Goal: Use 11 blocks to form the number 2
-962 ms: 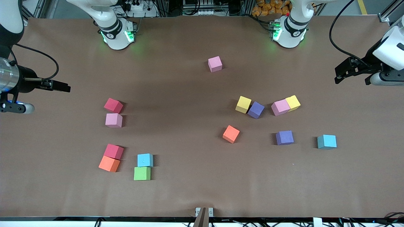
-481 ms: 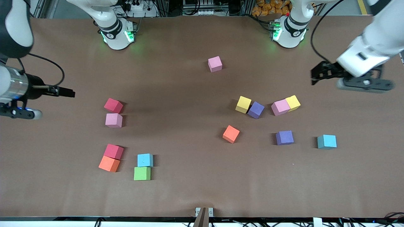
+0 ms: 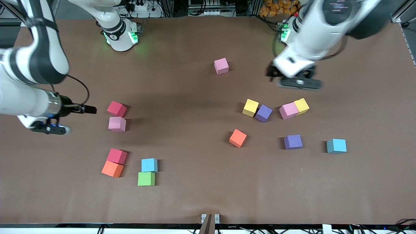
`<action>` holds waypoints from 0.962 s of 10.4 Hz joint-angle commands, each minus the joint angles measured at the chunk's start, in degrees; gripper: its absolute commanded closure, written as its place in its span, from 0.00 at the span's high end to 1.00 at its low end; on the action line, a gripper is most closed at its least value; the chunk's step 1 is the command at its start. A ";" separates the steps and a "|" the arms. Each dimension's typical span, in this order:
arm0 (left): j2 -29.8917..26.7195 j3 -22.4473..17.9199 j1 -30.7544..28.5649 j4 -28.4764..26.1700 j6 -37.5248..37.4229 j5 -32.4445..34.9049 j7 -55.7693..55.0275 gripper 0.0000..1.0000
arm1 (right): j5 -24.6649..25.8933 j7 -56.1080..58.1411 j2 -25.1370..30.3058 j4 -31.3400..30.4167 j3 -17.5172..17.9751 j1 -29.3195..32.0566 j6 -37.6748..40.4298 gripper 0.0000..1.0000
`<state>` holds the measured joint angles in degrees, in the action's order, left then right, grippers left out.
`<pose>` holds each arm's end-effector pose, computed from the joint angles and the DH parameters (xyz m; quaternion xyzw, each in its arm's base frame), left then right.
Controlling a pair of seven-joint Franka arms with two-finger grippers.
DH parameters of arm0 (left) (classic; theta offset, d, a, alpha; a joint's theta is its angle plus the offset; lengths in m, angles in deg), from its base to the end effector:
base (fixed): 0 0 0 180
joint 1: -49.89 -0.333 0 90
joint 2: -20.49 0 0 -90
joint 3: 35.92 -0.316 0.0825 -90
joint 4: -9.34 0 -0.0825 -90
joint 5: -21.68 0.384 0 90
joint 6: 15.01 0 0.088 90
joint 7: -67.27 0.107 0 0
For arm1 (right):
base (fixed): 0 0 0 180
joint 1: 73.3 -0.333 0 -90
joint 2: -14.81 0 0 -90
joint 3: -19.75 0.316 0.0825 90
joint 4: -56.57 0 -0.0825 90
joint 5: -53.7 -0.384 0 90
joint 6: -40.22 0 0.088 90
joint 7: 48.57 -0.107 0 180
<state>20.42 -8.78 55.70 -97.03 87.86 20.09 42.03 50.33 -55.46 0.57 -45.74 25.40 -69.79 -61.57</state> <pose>0.4647 -0.3041 0.5084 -0.9974 0.0637 0.0326 0.0031 0.5954 0.0240 0.3962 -0.9897 0.0506 0.1306 0.0298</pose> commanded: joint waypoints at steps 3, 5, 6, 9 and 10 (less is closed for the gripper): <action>1.55 8.98 4.99 -9.62 8.47 -3.75 -17.88 1.00 | -4.01 3.11 -3.06 -8.51 0.15 0.10 -8.84 1.00; 1.57 11.70 7.99 -17.34 18.02 -4.56 -24.83 1.00 | -4.28 3.11 -6.13 -11.67 0.15 -0.17 -16.82 1.00; 2.18 13.10 8.95 -19.38 20.68 -4.56 -27.21 1.00 | -4.28 3.11 -7.71 -12.82 0.24 -0.26 -20.77 1.00; 8.32 12.51 15.09 -20.19 22.45 -4.13 -32.13 1.00 | -4.28 3.20 -11.15 -13.45 0.24 -0.17 -26.34 1.00; 10.86 9.81 17.72 -20.10 23.77 -3.78 -33.89 1.00 | -4.28 3.28 -12.20 -13.53 0.24 -0.17 -27.05 1.00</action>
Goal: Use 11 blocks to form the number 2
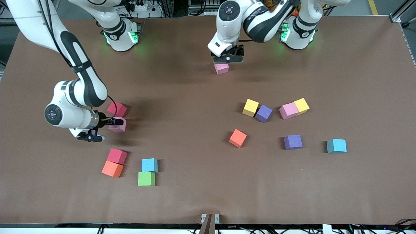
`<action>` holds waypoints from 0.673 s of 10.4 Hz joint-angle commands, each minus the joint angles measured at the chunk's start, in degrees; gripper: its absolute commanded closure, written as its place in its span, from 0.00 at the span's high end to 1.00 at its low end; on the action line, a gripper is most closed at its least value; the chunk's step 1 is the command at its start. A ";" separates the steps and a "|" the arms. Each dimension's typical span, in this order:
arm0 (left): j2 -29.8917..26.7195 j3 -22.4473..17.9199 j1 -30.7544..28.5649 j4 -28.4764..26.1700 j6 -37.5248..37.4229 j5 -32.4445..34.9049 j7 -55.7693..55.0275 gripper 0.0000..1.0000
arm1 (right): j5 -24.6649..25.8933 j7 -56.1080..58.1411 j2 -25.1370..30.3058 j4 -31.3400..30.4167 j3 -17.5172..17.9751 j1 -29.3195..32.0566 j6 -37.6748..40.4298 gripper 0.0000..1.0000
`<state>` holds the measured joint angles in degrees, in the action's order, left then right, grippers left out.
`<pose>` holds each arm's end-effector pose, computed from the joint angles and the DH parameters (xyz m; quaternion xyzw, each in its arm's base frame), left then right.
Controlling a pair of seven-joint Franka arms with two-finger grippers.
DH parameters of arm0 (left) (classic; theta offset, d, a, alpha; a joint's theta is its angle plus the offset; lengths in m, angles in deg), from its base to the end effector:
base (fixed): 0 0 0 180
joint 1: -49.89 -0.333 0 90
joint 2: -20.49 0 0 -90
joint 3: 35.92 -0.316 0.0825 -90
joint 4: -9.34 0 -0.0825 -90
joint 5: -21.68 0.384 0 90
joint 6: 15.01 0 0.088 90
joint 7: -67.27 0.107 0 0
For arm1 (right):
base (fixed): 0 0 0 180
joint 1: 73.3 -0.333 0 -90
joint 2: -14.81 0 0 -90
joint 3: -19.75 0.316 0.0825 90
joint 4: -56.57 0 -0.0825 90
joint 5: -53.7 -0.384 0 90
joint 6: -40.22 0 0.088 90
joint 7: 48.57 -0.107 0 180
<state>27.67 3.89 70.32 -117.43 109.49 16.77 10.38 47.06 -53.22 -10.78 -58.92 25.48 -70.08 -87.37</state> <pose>0.2589 -0.4566 0.3246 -0.9949 0.0033 0.0987 0.0203 0.5767 0.0285 0.2124 -0.9892 0.0612 0.1206 0.0560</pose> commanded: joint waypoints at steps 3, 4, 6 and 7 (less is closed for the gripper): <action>8.71 -8.69 8.04 0.29 5.22 0.24 -3.14 1.00 | -1.09 0.96 -2.62 -0.27 0.15 0.21 -2.31 1.00; 9.86 -8.78 8.05 0.38 6.62 0.16 -4.27 1.00 | -1.09 0.87 -2.71 -0.18 0.15 0.21 -2.31 1.00; 11.01 -9.13 8.22 0.38 7.95 0.24 -6.21 1.00 | -1.09 0.87 -2.71 0.17 0.24 -0.14 -2.14 0.66; 11.10 -9.13 8.22 0.38 8.04 0.16 -6.22 1.00 | -1.09 0.96 -2.71 0.35 0.33 -0.84 -1.88 0.49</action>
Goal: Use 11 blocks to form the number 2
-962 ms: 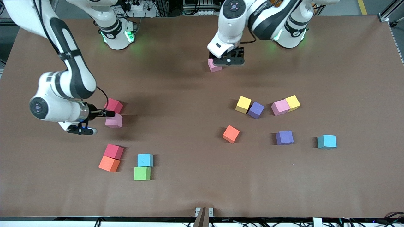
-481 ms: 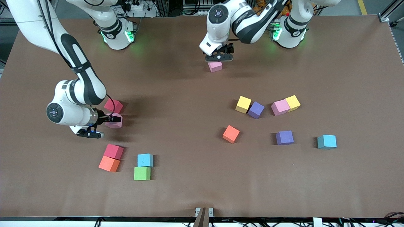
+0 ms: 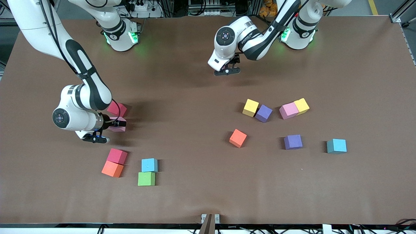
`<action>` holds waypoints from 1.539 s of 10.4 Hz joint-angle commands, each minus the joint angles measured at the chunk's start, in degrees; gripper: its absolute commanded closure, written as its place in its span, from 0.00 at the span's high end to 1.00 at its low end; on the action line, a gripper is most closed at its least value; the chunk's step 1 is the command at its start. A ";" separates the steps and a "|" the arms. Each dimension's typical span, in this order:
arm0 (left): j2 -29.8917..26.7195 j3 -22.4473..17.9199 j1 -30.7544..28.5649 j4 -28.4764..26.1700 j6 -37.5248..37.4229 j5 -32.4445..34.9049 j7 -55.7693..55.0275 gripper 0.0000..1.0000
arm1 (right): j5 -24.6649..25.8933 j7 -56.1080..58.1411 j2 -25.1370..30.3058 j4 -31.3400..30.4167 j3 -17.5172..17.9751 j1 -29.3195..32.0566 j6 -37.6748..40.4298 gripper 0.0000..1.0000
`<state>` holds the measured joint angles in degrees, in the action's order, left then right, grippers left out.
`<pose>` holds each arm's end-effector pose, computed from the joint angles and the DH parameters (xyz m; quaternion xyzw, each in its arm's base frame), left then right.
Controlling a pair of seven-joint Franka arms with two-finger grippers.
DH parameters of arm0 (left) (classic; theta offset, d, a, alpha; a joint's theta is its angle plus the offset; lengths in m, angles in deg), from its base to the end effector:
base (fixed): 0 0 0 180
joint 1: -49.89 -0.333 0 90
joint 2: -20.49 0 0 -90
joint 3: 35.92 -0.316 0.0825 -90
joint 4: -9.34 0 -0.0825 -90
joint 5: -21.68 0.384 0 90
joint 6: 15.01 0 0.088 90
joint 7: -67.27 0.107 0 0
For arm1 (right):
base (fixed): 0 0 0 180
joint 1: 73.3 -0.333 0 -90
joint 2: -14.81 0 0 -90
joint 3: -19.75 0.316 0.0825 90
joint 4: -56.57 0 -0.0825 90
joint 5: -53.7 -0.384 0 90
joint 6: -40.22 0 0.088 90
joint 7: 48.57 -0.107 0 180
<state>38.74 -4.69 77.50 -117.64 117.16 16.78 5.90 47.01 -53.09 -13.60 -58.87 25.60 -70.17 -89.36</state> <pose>0.2701 -0.4567 0.2394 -0.9878 -0.0569 0.1425 0.0253 0.5747 0.0305 0.1866 -0.9883 0.0610 0.1274 0.0569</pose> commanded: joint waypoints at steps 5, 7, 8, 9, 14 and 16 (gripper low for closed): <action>3.19 -0.55 2.44 -0.29 4.94 0.24 -3.67 1.00 | -1.05 0.48 1.95 6.53 0.65 -1.81 7.83 0.36; 4.07 -0.90 2.36 -0.38 5.11 0.24 -3.67 1.00 | -1.14 0.48 4.05 7.16 2.92 -2.07 8.55 0.37; 4.77 -1.34 2.45 -0.38 6.33 0.24 -3.67 1.00 | -1.14 0.39 4.76 7.51 4.33 -2.16 8.64 0.37; 5.56 -1.34 2.53 -0.38 6.96 0.24 -3.67 1.00 | -1.14 0.30 5.29 7.51 5.91 -2.16 8.64 0.37; 5.48 -1.17 2.71 0.33 6.96 4.46 -0.35 0.46 | -0.96 0.83 5.47 7.25 11.90 -3.91 8.82 0.38; 5.66 -1.17 3.33 1.11 6.96 4.46 0.55 0.47 | -0.70 1.00 5.47 7.25 12.08 -7.15 9.26 0.36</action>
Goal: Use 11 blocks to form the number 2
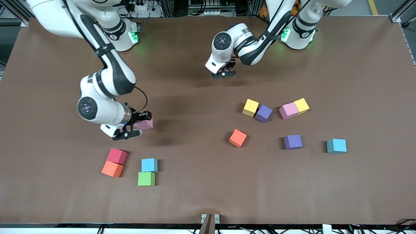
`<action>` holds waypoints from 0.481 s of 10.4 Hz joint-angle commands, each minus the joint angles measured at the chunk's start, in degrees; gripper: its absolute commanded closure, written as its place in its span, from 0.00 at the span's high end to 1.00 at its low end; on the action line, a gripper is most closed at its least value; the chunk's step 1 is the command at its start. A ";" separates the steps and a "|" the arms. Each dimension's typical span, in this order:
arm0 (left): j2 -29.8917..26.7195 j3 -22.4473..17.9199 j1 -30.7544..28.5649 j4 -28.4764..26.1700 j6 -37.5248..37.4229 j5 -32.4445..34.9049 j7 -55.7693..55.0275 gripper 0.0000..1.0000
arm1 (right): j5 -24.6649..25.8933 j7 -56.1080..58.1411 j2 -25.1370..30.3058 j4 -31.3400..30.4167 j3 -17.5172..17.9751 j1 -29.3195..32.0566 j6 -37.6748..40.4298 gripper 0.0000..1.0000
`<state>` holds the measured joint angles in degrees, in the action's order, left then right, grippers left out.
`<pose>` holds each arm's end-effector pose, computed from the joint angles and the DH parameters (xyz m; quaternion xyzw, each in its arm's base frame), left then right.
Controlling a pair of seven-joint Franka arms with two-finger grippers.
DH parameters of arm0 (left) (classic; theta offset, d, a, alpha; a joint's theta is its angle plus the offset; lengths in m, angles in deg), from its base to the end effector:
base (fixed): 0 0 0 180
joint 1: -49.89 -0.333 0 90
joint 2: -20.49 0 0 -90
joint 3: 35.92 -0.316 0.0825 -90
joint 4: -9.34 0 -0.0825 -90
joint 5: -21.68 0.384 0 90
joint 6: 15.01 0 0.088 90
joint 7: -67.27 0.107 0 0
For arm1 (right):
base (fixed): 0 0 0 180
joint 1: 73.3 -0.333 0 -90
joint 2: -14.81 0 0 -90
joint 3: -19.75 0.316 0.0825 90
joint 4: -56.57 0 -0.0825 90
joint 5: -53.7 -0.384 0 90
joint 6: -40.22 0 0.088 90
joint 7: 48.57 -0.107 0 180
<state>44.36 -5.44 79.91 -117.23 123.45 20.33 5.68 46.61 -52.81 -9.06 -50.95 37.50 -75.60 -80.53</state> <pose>0.2583 -0.4705 0.2030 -0.9904 -0.0296 0.1346 0.0132 0.5781 0.2069 0.2874 -0.9856 -0.0933 0.1062 0.0925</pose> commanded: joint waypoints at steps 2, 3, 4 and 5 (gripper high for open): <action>0.30 -0.42 1.71 1.68 0.67 0.91 1.12 0.47 | 0.06 0.72 0.93 -0.68 0.18 -4.97 0.43 0.35; 0.65 -0.42 1.80 2.12 0.67 0.91 1.47 0.47 | 0.32 0.72 0.93 -0.68 0.18 -6.21 0.34 0.35; 1.17 -0.51 2.32 2.65 0.67 0.91 1.91 0.48 | 0.33 0.64 1.02 -0.68 0.18 -7.35 0.34 0.35; 1.79 -0.51 2.76 3.35 0.67 1.00 1.91 0.48 | 0.33 0.55 1.02 -0.68 0.18 -7.54 0.17 0.35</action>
<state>44.70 -5.47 81.59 -115.53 123.81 20.34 6.95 46.73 -52.76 -9.06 -50.99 37.77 -82.91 -80.44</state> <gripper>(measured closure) 0.441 0.410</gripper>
